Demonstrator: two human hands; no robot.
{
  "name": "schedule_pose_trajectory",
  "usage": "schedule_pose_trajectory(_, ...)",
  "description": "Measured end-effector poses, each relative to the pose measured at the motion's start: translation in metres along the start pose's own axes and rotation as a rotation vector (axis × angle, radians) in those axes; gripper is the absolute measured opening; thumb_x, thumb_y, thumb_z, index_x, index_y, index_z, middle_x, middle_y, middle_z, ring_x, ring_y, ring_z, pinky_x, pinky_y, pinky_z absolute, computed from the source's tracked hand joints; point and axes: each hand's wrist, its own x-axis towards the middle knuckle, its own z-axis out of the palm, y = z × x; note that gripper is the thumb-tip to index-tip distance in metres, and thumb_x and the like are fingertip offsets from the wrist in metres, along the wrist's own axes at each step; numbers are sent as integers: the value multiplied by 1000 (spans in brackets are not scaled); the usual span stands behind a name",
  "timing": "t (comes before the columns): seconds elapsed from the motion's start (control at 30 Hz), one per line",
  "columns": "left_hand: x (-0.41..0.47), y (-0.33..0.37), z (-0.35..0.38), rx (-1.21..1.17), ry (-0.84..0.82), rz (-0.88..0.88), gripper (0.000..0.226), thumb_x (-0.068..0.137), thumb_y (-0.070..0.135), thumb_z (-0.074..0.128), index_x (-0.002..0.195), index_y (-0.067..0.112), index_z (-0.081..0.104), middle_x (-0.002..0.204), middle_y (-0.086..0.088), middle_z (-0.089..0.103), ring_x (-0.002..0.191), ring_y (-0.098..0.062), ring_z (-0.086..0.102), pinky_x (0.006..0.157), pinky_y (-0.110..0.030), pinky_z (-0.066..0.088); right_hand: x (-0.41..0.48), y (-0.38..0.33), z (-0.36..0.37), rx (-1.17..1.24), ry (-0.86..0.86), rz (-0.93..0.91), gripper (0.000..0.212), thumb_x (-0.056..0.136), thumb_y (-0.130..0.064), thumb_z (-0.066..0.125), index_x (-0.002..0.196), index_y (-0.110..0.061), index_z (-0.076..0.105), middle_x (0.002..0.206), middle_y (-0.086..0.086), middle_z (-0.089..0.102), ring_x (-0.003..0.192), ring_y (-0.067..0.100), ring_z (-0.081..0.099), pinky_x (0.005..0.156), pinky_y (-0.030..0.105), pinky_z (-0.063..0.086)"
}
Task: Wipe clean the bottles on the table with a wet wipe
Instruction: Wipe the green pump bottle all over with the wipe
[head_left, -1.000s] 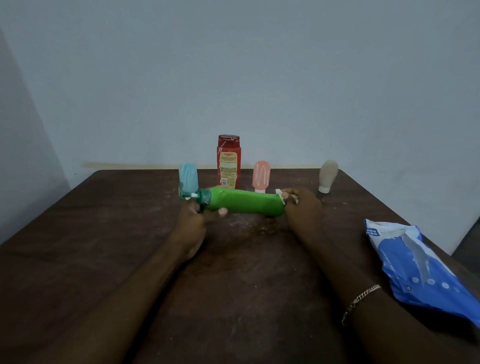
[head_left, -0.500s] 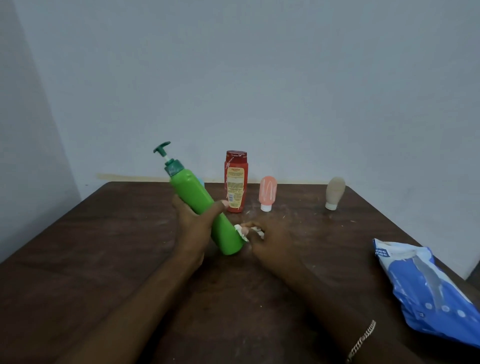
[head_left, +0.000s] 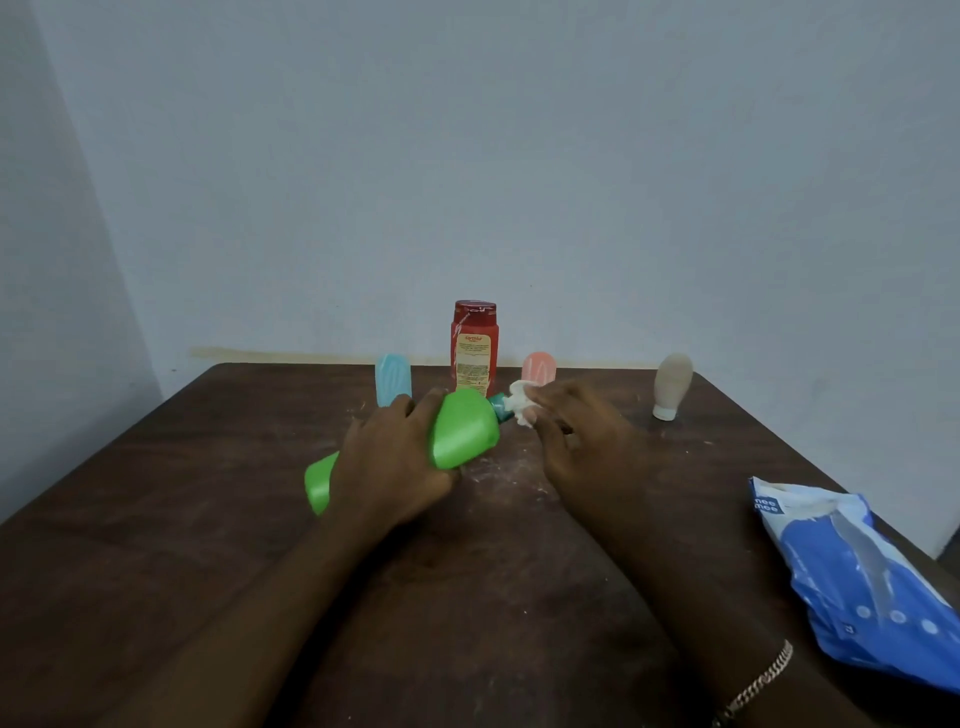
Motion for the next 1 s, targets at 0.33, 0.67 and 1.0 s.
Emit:
schedule_pose_trajectory(0.33, -8, 10, 10, 72, -11, 144, 93, 68, 78, 53, 149, 38, 30, 113, 6, 57, 101, -19, 59, 84, -38, 48, 6, 21, 16, -213, -305, 7, 23, 80, -10, 62, 101, -12, 72, 96, 2, 55, 73, 24, 59, 55, 36, 50)
schedule_pose_trajectory(0.67, -7, 16, 4, 64, -69, 126, 92, 71, 66, 61, 152, 37, 28, 116, 5, 58, 102, -19, 59, 82, -37, 46, -1, 14, 8, -261, -376, 38, 21, 89, -23, 53, 99, -14, 70, 91, 1, 56, 72, 20, 57, 57, 32, 48)
schedule_pose_trajectory(1.0, -1, 10, -1, -58, -44, 6, 94, 69, 67, 65, 151, 41, 25, 113, 5, 59, 99, -22, 60, 83, -39, 53, -8, -1, 2, -283, -309, -82, 14, 87, -7, 64, 101, -6, 67, 92, 5, 54, 73, 12, 44, 64, 20, 33)
